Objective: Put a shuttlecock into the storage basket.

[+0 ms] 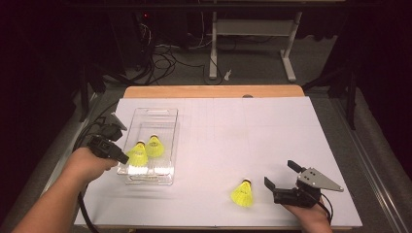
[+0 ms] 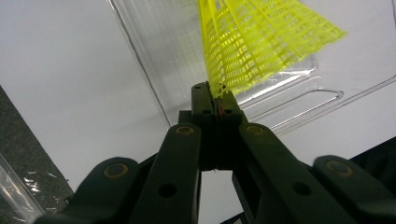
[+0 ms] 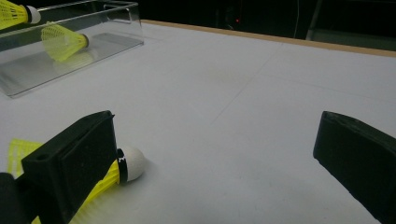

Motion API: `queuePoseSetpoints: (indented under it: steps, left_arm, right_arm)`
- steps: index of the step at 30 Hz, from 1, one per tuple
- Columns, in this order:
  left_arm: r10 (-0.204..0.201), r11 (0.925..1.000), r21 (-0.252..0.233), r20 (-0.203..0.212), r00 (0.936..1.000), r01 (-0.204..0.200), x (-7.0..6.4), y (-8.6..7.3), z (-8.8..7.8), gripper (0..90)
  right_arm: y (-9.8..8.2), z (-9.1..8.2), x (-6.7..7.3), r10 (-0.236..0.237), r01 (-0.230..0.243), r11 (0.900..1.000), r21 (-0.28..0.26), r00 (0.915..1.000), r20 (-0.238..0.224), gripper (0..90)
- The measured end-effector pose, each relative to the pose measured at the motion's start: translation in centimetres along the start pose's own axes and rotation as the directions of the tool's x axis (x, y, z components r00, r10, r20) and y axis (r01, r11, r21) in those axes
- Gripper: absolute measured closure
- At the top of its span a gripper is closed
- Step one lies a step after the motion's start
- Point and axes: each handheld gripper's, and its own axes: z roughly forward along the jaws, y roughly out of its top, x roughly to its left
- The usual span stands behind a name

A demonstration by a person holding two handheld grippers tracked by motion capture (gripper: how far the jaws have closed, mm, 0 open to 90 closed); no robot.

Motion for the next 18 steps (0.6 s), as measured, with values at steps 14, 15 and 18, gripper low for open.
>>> queuePoseSetpoints:
  steps: [14,15,18]
  left_arm:
    - [-0.02,0.9995,0.024,0.003,0.9998,0.02,0.0,-0.3,1.0,90.0]
    - [-0.02,0.9995,0.026,0.002,0.9998,0.02,0.0,-0.3,1.1,90.0]
    - [-0.025,0.9993,0.027,0.002,0.9997,0.025,0.0,-0.3,1.3,90.0]
  right_arm:
    - [0.0,0.1,0.0,0.005,-0.005,1.0,0.005,1.0,-0.005,0.2]
    - [0.0,0.1,0.0,0.004,-0.004,1.0,0.005,1.0,-0.006,0.2]
    - [0.0,0.0,0.0,0.005,-0.005,1.0,0.003,1.0,-0.005,0.2]
